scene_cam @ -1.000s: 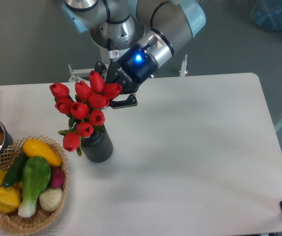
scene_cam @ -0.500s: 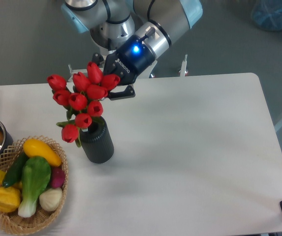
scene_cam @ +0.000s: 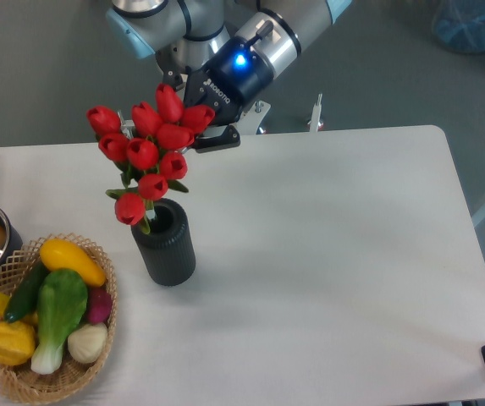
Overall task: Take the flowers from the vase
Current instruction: 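Lift the gripped tulips straight up out of the black vase, then carry the tulip bouquet away from the vase over the open table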
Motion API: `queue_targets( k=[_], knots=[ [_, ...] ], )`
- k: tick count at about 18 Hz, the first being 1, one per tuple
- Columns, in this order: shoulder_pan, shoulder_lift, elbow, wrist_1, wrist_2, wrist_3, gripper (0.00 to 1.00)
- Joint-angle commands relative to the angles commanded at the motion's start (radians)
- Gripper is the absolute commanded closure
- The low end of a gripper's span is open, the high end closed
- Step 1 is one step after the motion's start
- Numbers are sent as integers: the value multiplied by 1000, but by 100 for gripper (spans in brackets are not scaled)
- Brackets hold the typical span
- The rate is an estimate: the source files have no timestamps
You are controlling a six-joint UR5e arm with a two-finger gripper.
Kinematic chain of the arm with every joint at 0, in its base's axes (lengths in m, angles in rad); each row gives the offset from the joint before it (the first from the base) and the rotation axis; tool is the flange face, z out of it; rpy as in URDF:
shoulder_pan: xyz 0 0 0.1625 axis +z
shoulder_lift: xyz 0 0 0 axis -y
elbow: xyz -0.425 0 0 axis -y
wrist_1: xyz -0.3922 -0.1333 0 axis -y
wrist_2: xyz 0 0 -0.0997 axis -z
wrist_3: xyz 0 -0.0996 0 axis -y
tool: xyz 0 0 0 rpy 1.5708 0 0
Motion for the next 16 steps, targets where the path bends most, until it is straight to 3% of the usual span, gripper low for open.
queue_targets(
  k=[5, 12, 16],
  knots=[
    [45, -8, 75, 6, -35, -54, 100],
    [97, -12, 123, 14, -45, -60, 100],
    [130, -47, 158, 83, -48, -39, 100]
  ],
)
